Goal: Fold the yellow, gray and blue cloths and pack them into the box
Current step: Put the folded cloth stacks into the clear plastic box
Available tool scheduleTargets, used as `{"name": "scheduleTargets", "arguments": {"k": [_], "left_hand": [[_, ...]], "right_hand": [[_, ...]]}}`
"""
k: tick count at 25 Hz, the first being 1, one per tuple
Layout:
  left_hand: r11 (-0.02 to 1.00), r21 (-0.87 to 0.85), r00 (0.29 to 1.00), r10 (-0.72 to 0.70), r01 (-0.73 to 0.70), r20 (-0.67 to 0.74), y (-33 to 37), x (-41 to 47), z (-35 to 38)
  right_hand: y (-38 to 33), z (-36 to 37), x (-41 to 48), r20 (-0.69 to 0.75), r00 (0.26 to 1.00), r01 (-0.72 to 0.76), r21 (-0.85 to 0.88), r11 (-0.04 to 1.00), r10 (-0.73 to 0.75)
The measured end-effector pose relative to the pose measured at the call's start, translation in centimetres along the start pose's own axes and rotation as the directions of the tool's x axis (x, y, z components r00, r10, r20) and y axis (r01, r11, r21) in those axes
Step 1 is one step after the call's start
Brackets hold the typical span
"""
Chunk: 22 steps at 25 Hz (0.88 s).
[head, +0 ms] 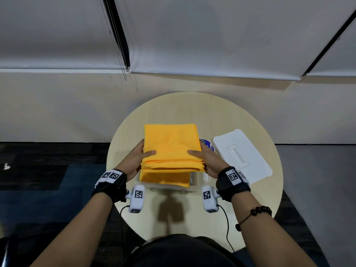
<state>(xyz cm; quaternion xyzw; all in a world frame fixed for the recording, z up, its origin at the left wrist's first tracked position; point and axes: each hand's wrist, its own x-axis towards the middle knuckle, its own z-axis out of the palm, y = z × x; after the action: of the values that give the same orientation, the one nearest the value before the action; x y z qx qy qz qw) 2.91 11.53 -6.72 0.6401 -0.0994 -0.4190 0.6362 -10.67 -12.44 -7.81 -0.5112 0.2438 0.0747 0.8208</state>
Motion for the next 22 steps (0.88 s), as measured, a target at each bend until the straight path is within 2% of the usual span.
{"name": "scheduleTargets", "arguments": {"k": [3,5,8,11,14,17,18,19,22], "left_hand": [[0.991,-0.103,0.995,0.087,-0.091,-0.043,0.8,0.0,1.3],[0.974,-0.209,0.995,0.081,-0.090,-0.053,1.3,0.1,2.2],[0.949,-0.302,0.996,0.081,-0.087,-0.035,1.5,0.1,2.8],[0.924,-0.378,0.997,0.070,-0.060,0.012,0.9,0.2,2.7],[0.929,-0.363,0.995,0.090,-0.071,0.034,0.3,0.6,2.4],[0.949,-0.308,0.998,0.061,-0.062,-0.012,0.0,1.3,1.5],[0.956,-0.292,0.999,0.030,-0.038,-0.032,0.0,1.5,1.0],[0.957,-0.290,0.998,-0.006,-0.011,-0.059,-0.1,1.5,0.5],[0.966,-0.243,0.983,-0.120,0.084,-0.140,-1.4,1.8,-1.1]], "right_hand": [[-0.3,-0.9,-0.4,-0.013,0.995,0.099,-0.005,0.995,-0.099],[-0.4,-1.1,-0.6,-0.064,0.989,0.132,-0.003,0.991,-0.132],[-0.3,-1.4,-0.7,-0.081,0.990,0.120,0.084,0.989,-0.113],[-0.2,-1.7,-0.8,-0.119,0.993,0.047,0.175,0.984,-0.026],[-0.3,-1.7,-1.3,-0.019,0.999,0.031,0.153,0.988,-0.028],[-0.3,-1.9,-1.6,0.154,0.985,0.084,-0.032,0.996,-0.078],[-0.2,-1.8,-1.5,0.153,0.985,0.095,-0.061,0.994,-0.085],[0.0,-1.5,-1.3,0.107,0.991,0.089,-0.068,0.994,-0.082],[1.1,-0.2,0.4,-0.149,0.989,-0.001,-0.129,0.992,-0.019]]}}
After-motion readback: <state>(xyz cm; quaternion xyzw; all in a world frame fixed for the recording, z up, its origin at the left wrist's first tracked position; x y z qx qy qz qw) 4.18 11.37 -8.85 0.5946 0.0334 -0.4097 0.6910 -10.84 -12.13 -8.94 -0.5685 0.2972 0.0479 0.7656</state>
